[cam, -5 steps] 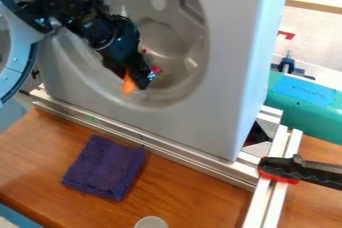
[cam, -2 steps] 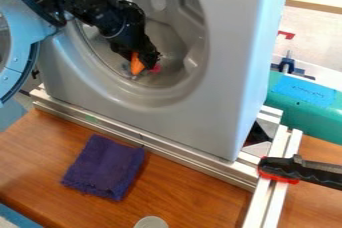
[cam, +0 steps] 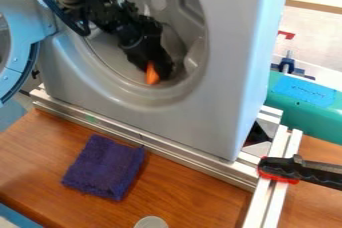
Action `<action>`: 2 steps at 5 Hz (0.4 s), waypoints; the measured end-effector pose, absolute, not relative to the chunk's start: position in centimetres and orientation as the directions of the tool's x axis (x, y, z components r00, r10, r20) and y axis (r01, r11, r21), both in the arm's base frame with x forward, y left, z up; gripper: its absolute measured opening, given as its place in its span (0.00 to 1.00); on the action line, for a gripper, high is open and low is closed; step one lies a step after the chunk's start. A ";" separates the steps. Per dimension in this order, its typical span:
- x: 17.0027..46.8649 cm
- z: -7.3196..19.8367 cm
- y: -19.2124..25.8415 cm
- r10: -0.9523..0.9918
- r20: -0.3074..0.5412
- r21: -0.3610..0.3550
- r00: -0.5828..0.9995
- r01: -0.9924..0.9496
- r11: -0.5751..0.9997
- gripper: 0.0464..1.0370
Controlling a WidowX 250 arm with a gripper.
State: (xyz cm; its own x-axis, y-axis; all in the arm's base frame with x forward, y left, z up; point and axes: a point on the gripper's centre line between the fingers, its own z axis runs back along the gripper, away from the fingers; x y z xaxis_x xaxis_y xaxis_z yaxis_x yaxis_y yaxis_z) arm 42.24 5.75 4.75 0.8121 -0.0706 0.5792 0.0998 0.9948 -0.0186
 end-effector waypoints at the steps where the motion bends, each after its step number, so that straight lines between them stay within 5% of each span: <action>1: 42.0 4.5 6.0 -0.044 0.558 -0.024 0.828 0.070 0.997 0.95; 2: 41.2 4.6 6.1 -0.029 0.554 -0.017 0.832 0.046 0.999 0.96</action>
State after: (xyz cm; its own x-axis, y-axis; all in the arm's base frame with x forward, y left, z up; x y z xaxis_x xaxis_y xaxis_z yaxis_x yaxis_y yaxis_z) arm 41.19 6.13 4.62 0.8318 -0.0293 0.5543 0.0463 0.9988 -0.0167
